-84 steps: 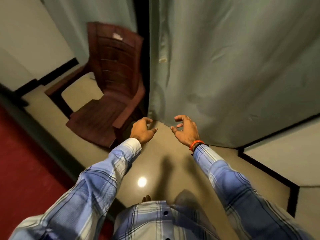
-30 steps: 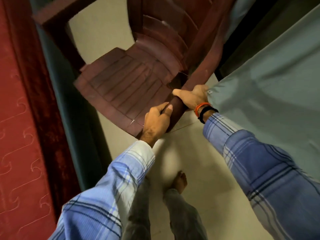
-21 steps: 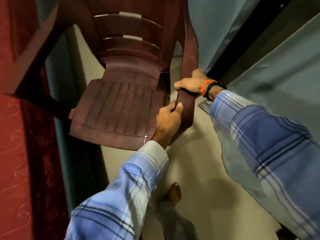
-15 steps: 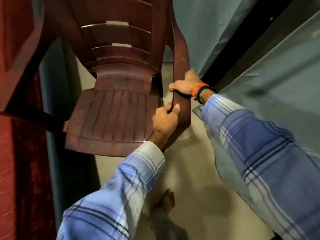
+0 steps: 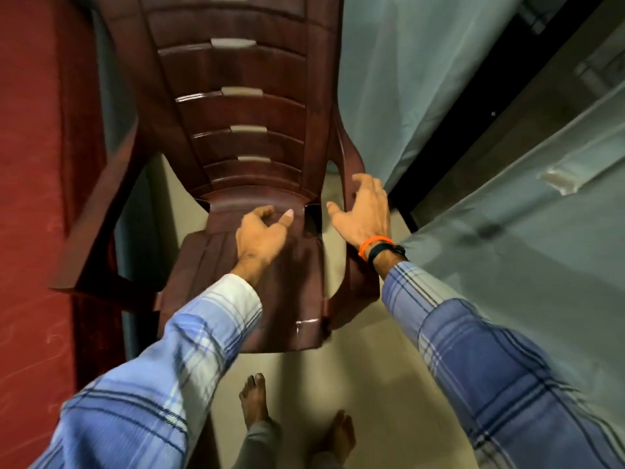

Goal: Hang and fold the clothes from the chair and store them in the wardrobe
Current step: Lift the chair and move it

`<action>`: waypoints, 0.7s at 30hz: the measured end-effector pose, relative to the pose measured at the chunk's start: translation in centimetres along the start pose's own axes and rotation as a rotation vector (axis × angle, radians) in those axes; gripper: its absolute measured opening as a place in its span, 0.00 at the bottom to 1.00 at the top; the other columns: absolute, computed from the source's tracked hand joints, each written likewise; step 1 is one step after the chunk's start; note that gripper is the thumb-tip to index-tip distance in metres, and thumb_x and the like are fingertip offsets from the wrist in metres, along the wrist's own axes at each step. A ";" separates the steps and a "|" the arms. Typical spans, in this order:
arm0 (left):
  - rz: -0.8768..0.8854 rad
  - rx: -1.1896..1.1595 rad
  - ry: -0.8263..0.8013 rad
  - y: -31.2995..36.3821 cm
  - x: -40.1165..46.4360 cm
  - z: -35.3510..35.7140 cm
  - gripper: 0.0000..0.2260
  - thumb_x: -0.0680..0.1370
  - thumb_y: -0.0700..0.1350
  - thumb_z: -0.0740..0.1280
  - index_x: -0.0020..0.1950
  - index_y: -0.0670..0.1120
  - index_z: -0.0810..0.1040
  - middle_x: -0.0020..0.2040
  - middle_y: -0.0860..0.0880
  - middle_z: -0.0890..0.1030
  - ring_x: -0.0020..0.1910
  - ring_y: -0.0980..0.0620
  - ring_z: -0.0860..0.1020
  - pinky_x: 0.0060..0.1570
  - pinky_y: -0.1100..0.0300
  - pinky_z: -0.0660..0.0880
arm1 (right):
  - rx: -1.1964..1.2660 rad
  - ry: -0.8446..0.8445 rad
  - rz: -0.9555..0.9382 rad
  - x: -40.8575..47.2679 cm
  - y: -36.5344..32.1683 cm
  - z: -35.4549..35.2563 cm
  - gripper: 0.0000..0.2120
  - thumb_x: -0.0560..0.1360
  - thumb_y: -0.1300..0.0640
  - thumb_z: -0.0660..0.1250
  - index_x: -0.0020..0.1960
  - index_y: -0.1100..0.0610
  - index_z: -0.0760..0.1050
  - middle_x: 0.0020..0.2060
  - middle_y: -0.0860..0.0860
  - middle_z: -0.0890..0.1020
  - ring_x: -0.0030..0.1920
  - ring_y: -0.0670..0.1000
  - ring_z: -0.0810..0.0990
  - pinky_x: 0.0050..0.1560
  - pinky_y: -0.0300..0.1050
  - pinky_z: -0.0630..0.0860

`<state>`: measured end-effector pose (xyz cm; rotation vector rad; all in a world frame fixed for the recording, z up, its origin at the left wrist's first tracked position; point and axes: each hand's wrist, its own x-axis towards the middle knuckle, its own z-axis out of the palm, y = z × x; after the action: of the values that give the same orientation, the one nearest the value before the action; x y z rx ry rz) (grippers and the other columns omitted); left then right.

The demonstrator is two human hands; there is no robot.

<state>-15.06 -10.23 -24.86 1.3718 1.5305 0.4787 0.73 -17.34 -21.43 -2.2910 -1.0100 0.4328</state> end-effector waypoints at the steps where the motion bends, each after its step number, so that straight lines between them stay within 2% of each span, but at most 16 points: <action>1: 0.017 0.015 0.016 0.7 1.1 -1.5 0.22 0.72 0.57 0.74 0.60 0.45 0.80 0.56 0.48 0.82 0.60 0.47 0.78 0.65 0.52 0.72 | 0.027 0.013 0.012 0.4 -1.1 -0.1 0.31 0.68 0.49 0.74 0.67 0.59 0.69 0.61 0.56 0.73 0.62 0.58 0.73 0.65 0.51 0.71; 5: 0.055 0.028 0.052 3.4 4.6 -6.2 0.30 0.68 0.57 0.76 0.65 0.43 0.76 0.61 0.45 0.79 0.64 0.45 0.75 0.68 0.51 0.70 | 0.065 0.043 0.033 1.4 -4.4 0.1 0.32 0.67 0.50 0.75 0.67 0.58 0.69 0.61 0.55 0.73 0.61 0.57 0.75 0.64 0.52 0.72; 9: 0.083 0.046 0.084 5.8 7.9 -10.3 0.30 0.71 0.53 0.76 0.68 0.42 0.73 0.63 0.44 0.78 0.64 0.44 0.75 0.67 0.51 0.70 | 0.094 0.063 0.049 3.1 -7.4 1.1 0.33 0.67 0.52 0.76 0.68 0.59 0.68 0.64 0.56 0.72 0.63 0.56 0.74 0.65 0.53 0.72; 12: 0.097 0.103 0.134 7.6 9.8 -12.5 0.28 0.73 0.52 0.75 0.69 0.42 0.72 0.63 0.44 0.78 0.63 0.46 0.76 0.65 0.55 0.71 | 0.094 0.060 0.080 4.8 -8.7 1.9 0.35 0.68 0.52 0.75 0.70 0.59 0.66 0.66 0.56 0.71 0.64 0.56 0.73 0.65 0.54 0.72; 21: 0.058 0.228 0.272 9.6 18.3 -14.8 0.33 0.72 0.54 0.75 0.72 0.42 0.68 0.68 0.41 0.74 0.67 0.41 0.72 0.68 0.50 0.69 | 0.085 0.138 0.157 12.9 -9.0 4.4 0.41 0.68 0.52 0.76 0.74 0.63 0.59 0.69 0.60 0.67 0.69 0.60 0.67 0.69 0.48 0.65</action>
<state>-20.30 13.64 -18.00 1.5787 1.8141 0.5583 2.01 -1.11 -19.89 -2.2967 -0.7342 0.3682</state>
